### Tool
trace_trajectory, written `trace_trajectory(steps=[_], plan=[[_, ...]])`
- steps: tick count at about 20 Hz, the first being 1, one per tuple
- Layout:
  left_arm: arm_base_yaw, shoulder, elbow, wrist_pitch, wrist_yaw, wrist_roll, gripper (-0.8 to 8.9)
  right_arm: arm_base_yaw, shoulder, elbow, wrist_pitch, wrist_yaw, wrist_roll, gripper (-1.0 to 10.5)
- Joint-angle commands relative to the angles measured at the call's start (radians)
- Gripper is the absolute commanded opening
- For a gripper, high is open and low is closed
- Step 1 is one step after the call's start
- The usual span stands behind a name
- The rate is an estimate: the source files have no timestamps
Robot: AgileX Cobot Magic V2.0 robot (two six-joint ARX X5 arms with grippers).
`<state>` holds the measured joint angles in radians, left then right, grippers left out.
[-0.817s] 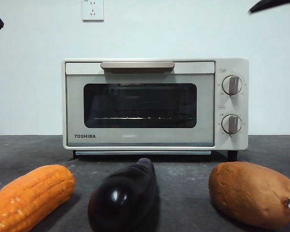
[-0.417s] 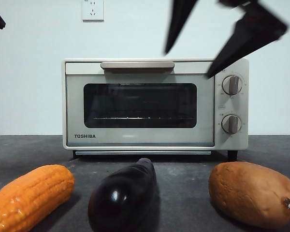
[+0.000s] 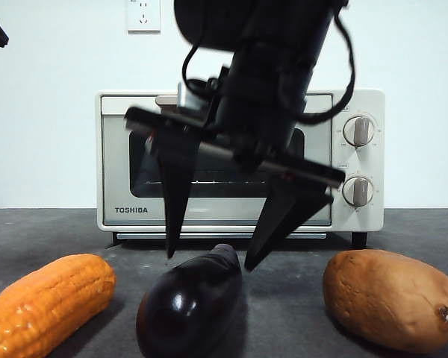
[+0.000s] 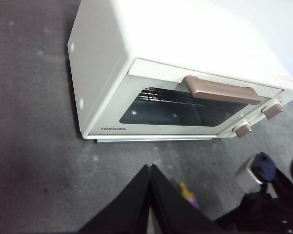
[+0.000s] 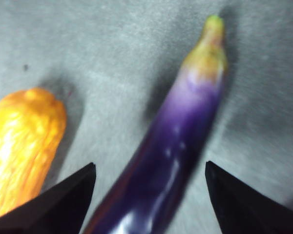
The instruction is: Take the eggplant from the table,put the eggplant in the oven
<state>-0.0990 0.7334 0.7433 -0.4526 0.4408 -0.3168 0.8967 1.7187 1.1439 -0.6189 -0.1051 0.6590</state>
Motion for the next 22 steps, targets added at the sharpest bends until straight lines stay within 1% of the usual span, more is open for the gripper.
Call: trace_trajectory(steps=[1,5,11,13,14,16,17,19,20,22], plan=[[-0.007,0.006,0.021,0.001,0.001,0.030,0.06,0.016,0.040,0.018,0.031,-0.002,0.026,3.6],[-0.023,0.006,0.021,-0.001,0.002,0.030,0.06,0.018,0.073,0.018,0.042,-0.001,0.037,3.5],[-0.027,0.006,0.021,-0.021,0.002,0.030,0.06,0.024,0.073,0.018,0.016,0.004,0.041,1.7],[-0.027,0.006,0.021,-0.031,0.003,0.030,0.06,0.029,0.072,0.020,0.016,0.004,0.040,1.4],[-0.027,0.006,0.021,-0.031,0.008,0.029,0.06,0.030,0.061,0.029,0.011,0.001,0.028,1.3],[-0.027,0.006,0.021,-0.030,0.032,0.029,0.06,0.030,0.020,0.066,-0.020,0.000,-0.023,1.3],[-0.029,0.007,0.025,-0.030,0.040,0.029,0.06,0.033,-0.010,0.098,-0.070,-0.001,-0.069,1.3],[-0.051,0.026,0.053,-0.027,0.039,0.030,0.06,0.034,-0.078,0.166,-0.192,0.000,-0.194,1.3],[-0.070,0.048,0.075,-0.026,0.039,0.031,0.06,0.038,-0.123,0.198,-0.257,0.000,-0.266,1.3],[-0.116,0.110,0.127,-0.026,0.039,0.045,0.06,0.047,-0.226,0.230,-0.355,0.001,-0.384,1.3]])
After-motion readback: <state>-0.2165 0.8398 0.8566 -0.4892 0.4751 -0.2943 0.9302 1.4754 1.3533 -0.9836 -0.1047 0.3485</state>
